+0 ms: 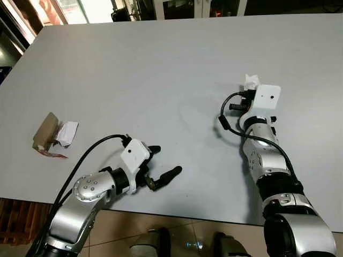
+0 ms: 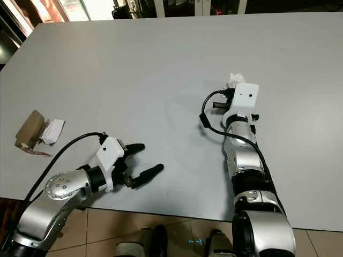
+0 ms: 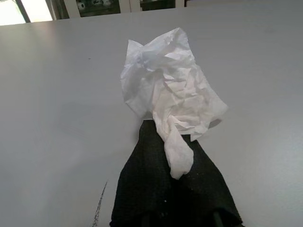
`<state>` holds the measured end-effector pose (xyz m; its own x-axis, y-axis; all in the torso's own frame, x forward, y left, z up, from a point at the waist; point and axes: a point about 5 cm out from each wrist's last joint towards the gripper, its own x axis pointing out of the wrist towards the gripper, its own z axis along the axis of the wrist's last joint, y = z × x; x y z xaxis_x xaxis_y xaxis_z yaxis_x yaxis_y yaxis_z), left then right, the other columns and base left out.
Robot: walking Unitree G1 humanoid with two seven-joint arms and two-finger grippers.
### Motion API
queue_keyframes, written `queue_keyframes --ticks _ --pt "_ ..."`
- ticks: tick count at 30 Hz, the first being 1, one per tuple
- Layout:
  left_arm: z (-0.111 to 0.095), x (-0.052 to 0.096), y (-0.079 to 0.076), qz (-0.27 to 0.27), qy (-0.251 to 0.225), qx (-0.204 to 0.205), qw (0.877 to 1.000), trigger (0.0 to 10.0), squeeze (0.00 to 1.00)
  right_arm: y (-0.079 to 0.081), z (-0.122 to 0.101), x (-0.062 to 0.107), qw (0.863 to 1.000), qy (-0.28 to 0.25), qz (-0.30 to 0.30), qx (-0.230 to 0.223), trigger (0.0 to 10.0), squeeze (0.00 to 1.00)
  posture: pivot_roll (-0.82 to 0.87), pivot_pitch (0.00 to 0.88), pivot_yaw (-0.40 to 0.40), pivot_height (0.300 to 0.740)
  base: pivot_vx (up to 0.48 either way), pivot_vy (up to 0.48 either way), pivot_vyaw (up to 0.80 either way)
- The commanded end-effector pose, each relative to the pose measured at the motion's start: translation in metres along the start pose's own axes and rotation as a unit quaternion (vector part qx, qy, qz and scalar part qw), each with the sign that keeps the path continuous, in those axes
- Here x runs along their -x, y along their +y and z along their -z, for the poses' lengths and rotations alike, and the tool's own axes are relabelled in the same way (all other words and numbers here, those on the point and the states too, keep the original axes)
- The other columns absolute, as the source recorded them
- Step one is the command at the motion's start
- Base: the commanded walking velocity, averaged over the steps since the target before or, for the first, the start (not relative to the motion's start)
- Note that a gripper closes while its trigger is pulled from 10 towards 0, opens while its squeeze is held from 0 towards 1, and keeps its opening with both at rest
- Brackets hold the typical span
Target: Picking trash to rubbish bin
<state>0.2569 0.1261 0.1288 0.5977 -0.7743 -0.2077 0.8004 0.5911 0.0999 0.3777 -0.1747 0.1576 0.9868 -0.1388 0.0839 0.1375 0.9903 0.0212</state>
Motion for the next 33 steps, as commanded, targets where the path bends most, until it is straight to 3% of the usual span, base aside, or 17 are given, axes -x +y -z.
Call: queue_keyframes --ticks 1,13,21,25,27,28,29,30,31,33 --pt "0.001 -0.004 0.000 0.002 0.004 -0.006 1.000 10.0 0.00 -0.004 0.011 0.006 1.000 0.017 0.010 0.009 0.0 0.00 0.09 0.176 0.123 0.740 0.000 0.000 0.00" --pt "-0.004 -0.018 0.001 -0.025 -0.031 -0.004 0.999 10.0 0.00 -0.019 -0.010 0.014 0.997 -0.047 0.016 0.060 0.0 0.00 0.06 0.145 0.075 0.740 0.000 0.000 0.00" --pt "-0.009 -0.029 0.002 -0.035 -0.053 -0.002 0.998 10.0 0.00 -0.036 -0.023 0.038 0.992 -0.079 0.007 0.102 0.0 0.00 0.02 0.098 0.050 0.740 0.000 0.000 0.00" --pt "-0.009 -0.031 0.004 -0.043 -0.060 -0.002 0.997 10.0 0.00 -0.036 -0.024 0.047 0.992 -0.071 0.001 0.104 0.0 0.00 0.01 0.091 0.041 0.740 0.000 0.000 0.00" --pt "-0.010 -0.034 0.006 -0.068 -0.067 -0.006 0.995 10.0 0.00 -0.028 -0.027 0.056 0.993 -0.067 -0.011 0.100 0.0 0.00 -0.01 0.086 0.034 0.740 0.000 0.000 0.00" --pt "-0.010 -0.037 0.009 -0.092 -0.070 -0.004 0.993 10.0 0.00 -0.021 -0.030 0.062 0.992 -0.068 -0.018 0.101 5.0 0.00 -0.02 0.085 0.031 0.740 0.000 0.000 0.00" --pt "-0.010 -0.038 0.011 -0.101 -0.071 0.002 0.992 10.0 0.00 -0.018 -0.031 0.064 0.993 -0.068 -0.020 0.099 7.6 0.00 -0.02 0.083 0.029 0.740 0.000 0.000 0.00" --pt "-0.009 -0.039 0.011 -0.107 -0.071 0.006 0.992 10.0 0.00 -0.016 -0.032 0.066 0.993 -0.068 -0.021 0.097 7.6 0.00 -0.02 0.083 0.029 0.740 0.000 0.000 0.00" --pt "-0.010 -0.040 0.012 -0.114 -0.073 0.012 0.991 10.0 0.00 -0.013 -0.033 0.068 0.993 -0.066 -0.025 0.094 10.0 0.00 -0.02 0.079 0.025 0.740 0.000 0.000 0.00" --pt "-0.011 -0.042 0.013 -0.127 -0.086 0.016 0.988 10.0 0.00 -0.008 -0.035 0.073 0.993 -0.062 -0.035 0.093 10.0 0.00 -0.02 0.077 0.024 0.740 0.000 0.000 0.00"
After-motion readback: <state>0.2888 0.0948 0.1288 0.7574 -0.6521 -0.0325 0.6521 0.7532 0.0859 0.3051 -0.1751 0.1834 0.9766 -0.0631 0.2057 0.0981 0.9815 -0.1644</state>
